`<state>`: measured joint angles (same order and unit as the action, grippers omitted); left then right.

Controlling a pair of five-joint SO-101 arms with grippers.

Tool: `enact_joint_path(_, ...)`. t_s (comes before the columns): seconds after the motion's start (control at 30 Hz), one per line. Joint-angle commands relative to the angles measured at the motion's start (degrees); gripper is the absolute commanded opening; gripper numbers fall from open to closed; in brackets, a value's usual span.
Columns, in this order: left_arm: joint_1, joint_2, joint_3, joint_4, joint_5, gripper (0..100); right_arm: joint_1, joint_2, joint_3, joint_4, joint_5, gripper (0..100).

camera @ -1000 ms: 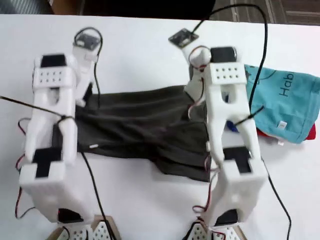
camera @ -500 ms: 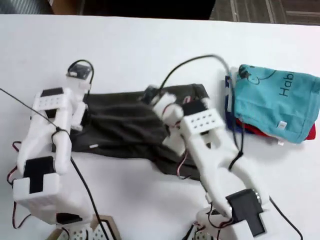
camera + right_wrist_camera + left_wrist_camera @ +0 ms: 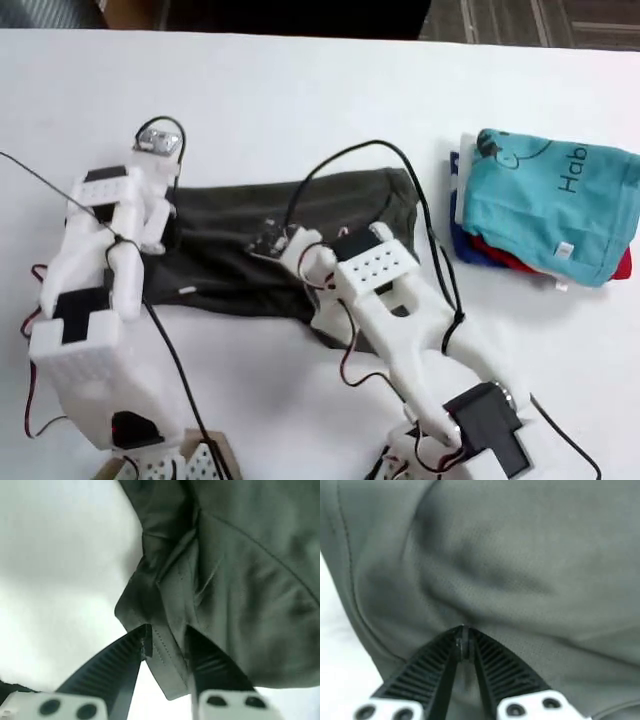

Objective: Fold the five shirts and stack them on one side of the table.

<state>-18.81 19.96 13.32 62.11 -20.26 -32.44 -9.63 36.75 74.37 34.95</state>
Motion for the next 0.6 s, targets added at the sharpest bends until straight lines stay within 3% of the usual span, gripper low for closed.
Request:
enact_joint_path(0.0,-0.44,0.53,-1.89,0.09,0.35,3,-0.4,-2.15,0.0,-2.24,0.44,17.2)
enact_joint_path(0.57,-0.44,0.53,-1.89,0.09,0.35,3,-0.13,-2.07,6.68,-10.77,3.96,12.9)
